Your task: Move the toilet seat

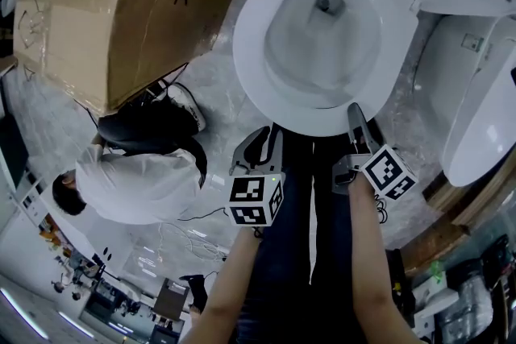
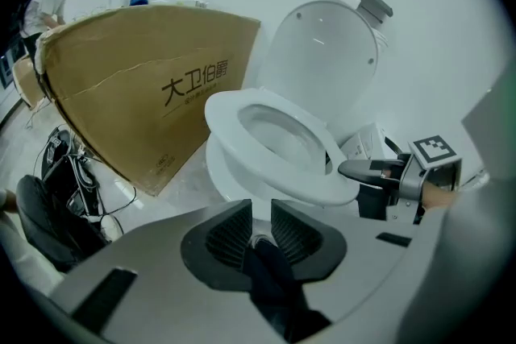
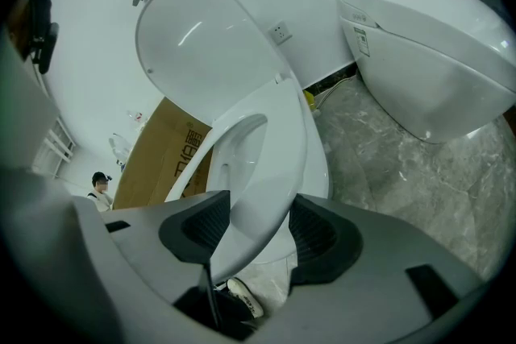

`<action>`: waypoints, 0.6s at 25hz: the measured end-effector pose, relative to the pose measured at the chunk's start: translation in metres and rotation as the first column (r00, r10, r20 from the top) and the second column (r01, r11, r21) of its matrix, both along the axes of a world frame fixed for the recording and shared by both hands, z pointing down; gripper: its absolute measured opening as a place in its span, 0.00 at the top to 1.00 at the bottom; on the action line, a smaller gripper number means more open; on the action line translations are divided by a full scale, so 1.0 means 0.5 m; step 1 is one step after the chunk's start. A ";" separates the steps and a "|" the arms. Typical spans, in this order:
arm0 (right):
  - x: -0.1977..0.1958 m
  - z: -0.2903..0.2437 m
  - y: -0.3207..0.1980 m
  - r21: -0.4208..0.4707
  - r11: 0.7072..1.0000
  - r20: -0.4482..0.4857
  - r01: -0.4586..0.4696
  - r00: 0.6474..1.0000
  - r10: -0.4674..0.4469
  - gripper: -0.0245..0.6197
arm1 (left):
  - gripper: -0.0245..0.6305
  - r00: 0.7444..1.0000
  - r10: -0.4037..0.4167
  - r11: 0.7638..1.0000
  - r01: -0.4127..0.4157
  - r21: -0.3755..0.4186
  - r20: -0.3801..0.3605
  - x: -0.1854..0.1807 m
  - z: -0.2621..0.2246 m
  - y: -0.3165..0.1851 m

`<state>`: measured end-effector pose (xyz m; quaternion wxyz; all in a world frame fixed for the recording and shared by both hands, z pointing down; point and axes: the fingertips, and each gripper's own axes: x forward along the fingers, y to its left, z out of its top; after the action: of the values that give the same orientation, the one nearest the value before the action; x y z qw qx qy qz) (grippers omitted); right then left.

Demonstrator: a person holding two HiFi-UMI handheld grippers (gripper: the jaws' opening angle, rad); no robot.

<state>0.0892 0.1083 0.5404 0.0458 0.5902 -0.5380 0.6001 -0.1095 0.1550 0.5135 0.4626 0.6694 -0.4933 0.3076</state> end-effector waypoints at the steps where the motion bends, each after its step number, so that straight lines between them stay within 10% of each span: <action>1: 0.000 -0.005 -0.001 0.003 1.000 -0.002 -0.002 1.000 0.002 0.59 | 0.85 1.000 0.018 1.000 -0.018 0.003 0.006 0.002 -0.001 -0.002; 15: 0.012 -0.083 -0.024 0.036 0.999 -0.015 -0.034 0.999 0.034 0.58 | 0.94 0.991 0.133 0.988 -0.134 0.076 0.016 0.048 -0.066 -0.045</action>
<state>0.0954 0.0964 0.4989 0.0291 0.6046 -0.5383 0.5863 -0.0857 0.1324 0.4806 0.4123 0.7165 -0.4612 0.3224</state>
